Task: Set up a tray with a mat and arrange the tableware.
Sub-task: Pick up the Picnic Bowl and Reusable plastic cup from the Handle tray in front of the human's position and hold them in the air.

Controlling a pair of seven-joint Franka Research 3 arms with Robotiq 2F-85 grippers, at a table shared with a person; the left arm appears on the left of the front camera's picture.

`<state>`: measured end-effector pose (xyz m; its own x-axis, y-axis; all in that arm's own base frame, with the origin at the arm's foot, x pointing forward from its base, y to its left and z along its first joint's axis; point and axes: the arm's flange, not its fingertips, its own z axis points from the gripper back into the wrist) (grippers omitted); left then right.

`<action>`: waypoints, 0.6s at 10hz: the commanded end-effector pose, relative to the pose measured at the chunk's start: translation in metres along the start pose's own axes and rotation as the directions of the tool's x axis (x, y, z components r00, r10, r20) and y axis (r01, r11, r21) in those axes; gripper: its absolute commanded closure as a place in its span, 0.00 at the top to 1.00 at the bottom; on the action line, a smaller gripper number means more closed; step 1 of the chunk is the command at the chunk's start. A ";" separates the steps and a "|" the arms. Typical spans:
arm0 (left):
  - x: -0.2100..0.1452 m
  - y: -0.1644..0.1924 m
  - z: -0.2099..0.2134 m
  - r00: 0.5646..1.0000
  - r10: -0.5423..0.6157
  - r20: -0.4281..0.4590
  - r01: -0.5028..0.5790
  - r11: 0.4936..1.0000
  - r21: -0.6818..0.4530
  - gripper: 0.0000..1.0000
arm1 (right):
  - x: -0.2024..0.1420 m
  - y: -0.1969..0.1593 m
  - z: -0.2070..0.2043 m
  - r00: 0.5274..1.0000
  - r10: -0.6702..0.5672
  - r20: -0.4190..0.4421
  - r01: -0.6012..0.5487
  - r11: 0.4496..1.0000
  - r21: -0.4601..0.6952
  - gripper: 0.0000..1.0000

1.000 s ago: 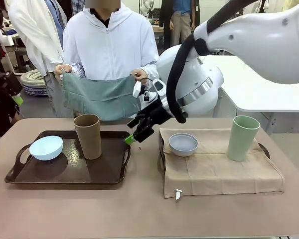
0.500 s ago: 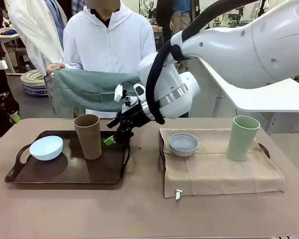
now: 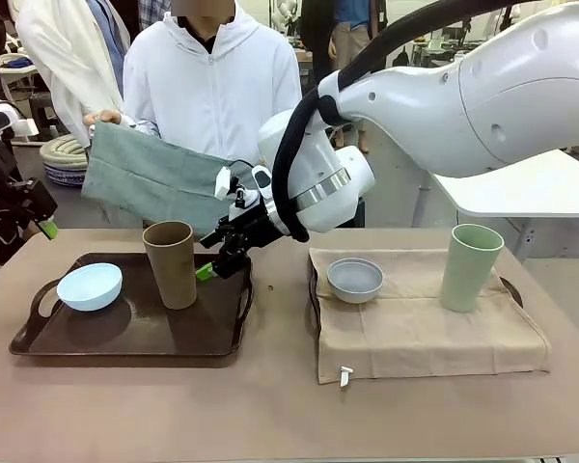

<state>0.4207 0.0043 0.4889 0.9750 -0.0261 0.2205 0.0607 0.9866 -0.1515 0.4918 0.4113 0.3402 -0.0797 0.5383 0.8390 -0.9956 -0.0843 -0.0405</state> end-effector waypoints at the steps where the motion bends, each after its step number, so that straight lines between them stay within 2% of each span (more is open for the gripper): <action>1: -0.002 0.009 -0.003 1.000 0.011 0.004 -0.011 1.000 0.014 0.79 | 0.005 0.005 0.001 1.000 0.010 0.001 -0.010 1.000 0.006 1.00; 4: 0.006 0.004 -0.010 1.000 0.009 0.009 -0.009 1.000 -0.020 0.79 | -0.007 -0.005 -0.001 1.000 0.011 0.025 -0.012 1.000 0.019 1.00; 6: 0.015 0.006 -0.031 1.000 0.003 0.012 -0.003 0.999 0.034 0.79 | -0.018 -0.017 -0.003 0.994 0.089 0.063 -0.091 0.996 0.027 1.00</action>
<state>0.4325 0.0067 0.4724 0.9749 -0.0154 0.2223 0.0484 0.9884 -0.1441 0.5008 0.4063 0.3334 -0.1160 0.5177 0.8477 -0.9909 -0.1196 -0.0626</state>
